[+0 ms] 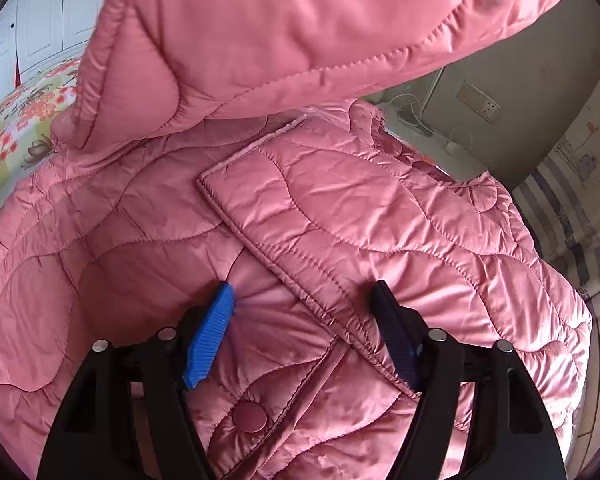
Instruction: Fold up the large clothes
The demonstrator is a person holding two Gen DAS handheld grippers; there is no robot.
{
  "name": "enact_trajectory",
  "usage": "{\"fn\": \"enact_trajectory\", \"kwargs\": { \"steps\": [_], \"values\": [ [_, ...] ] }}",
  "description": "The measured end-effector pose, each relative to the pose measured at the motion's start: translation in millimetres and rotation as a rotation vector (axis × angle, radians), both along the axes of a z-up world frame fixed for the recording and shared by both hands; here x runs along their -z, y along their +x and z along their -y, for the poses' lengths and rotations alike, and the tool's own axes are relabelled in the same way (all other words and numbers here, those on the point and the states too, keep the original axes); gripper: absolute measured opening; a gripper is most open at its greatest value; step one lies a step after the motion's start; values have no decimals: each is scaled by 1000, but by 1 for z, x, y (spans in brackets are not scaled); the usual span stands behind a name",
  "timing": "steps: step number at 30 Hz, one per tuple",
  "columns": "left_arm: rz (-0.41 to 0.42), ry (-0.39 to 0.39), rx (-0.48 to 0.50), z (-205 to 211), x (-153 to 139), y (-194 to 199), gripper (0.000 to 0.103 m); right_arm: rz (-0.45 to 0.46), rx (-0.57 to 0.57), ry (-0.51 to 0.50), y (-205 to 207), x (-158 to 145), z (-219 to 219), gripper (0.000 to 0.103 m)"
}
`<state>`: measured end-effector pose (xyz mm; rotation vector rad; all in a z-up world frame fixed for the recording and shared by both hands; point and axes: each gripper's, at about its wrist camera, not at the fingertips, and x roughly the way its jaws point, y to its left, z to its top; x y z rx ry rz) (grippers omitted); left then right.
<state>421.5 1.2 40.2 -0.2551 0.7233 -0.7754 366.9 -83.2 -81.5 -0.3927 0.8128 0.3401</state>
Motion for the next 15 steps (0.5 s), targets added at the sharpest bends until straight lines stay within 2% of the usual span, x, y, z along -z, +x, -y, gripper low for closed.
{"fn": "enact_trajectory", "kwargs": {
  "steps": [2,5,10,15],
  "values": [
    [3,12,18,1,-5,2,14,8,12,22,6,-3,8,31],
    [4,40,44,6,-10,5,15,35,11,74,19,-10,9,15],
    [39,133,75,17,-21,9,15,160,-91,85,-14,-26,-6,12],
    [62,235,153,55,-30,12,15,214,-188,-94,-35,-8,-47,11]
  ]
}}
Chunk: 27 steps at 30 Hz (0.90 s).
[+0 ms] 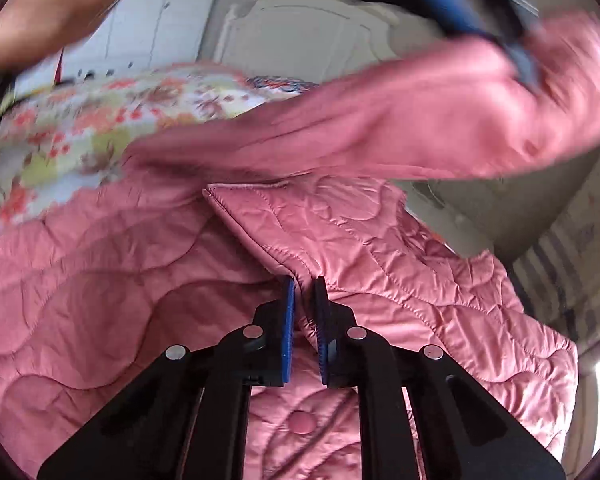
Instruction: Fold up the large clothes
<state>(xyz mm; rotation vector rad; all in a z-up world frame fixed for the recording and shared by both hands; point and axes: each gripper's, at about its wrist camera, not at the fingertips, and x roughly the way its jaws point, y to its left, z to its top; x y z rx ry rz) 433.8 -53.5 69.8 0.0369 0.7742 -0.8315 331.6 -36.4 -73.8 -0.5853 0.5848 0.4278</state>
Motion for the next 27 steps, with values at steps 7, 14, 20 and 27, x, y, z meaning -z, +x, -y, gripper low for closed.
{"fn": "enact_trajectory", "kwargs": {
  "steps": [7,14,20,27],
  "values": [
    [-29,171,177,68,35,-6,15,0,-13,-107,-10,19,-14,11],
    [-144,257,367,83,63,8,16,17,-28,-184,-15,30,-17,12],
    [-217,290,528,106,83,5,18,60,-62,-276,-21,40,-25,12],
    [-401,272,539,113,150,31,60,47,-100,-324,-29,36,-18,20]
  ]
}}
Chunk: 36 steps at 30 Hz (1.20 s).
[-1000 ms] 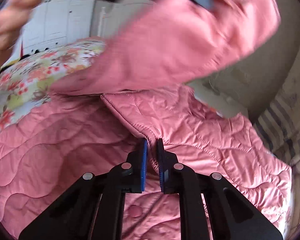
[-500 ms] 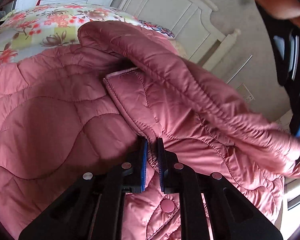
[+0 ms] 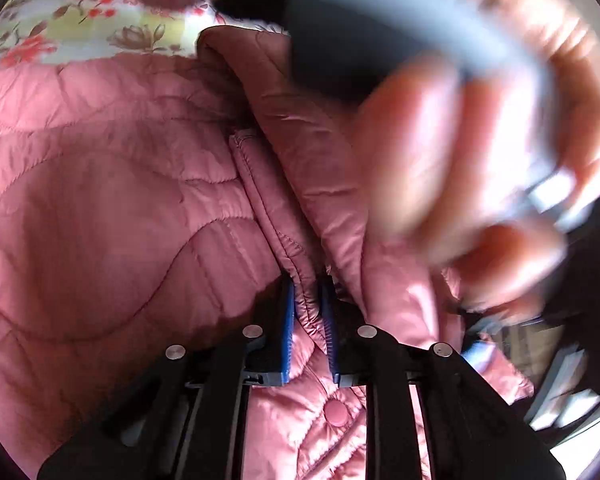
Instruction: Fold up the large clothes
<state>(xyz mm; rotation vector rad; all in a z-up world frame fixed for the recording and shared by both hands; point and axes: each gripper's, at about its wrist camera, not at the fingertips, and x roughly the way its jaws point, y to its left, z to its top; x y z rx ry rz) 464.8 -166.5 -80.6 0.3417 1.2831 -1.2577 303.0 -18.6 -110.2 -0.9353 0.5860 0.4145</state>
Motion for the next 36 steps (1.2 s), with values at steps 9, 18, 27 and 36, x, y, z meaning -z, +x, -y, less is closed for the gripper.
{"fn": "enact_trajectory", "kwargs": {
  "steps": [9,18,27,36],
  "values": [
    [104,-100,-46,-5,4,-25,85,-242,10,559,-37,-69,148,40],
    [15,-275,-191,-18,9,-21,87,-472,17,925,19,-81,238,13],
    [74,-299,-162,-16,14,-41,96,-430,-253,1073,-29,-125,269,46],
    [283,-215,-152,-19,8,-58,101,-187,451,846,103,-109,271,61]
  ]
}}
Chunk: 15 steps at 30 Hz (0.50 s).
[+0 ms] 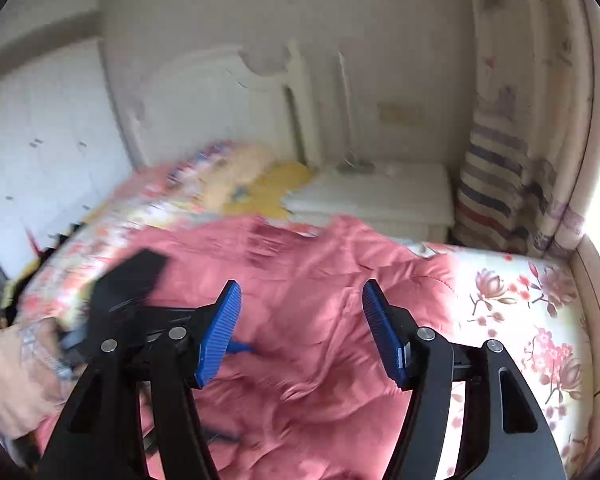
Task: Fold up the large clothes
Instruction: 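Lay the sleeve onto the jacket and open the left tool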
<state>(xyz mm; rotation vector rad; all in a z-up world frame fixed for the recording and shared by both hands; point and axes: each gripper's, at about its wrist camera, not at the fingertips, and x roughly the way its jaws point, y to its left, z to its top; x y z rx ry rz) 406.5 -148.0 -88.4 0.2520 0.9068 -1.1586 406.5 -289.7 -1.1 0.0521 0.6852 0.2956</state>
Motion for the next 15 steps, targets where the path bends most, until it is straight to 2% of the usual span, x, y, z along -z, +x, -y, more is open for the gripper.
{"fn": "enact_trajectory", "kwargs": {
  "steps": [1,3,5,6,8,9,10,12,15],
  "values": [
    [34,22,-3,1,0,-6,101,-20,-24,-36,7,8,-7,60],
    [101,68,-1,3,1,-19,101,-52,-118,-185,12,33,-33,60],
    [170,129,13,3,0,-37,101,-144,-174,-440,15,80,-58,59],
    [178,139,26,0,-3,-45,101,-87,-166,-420,8,84,-54,59],
    [215,127,52,-18,-16,-62,101,-117,-126,-321,13,85,-39,61],
    [245,121,56,-30,-23,-66,101,-115,-116,-310,11,86,-34,61],
    [288,110,4,-51,-35,-62,101,-115,-113,-300,11,88,-32,61],
    [299,107,-180,-94,-52,-31,101,-120,-112,-291,11,88,-30,61],
    [219,142,-668,-183,-62,42,101,-116,-106,-292,12,91,-32,62]
  ]
}}
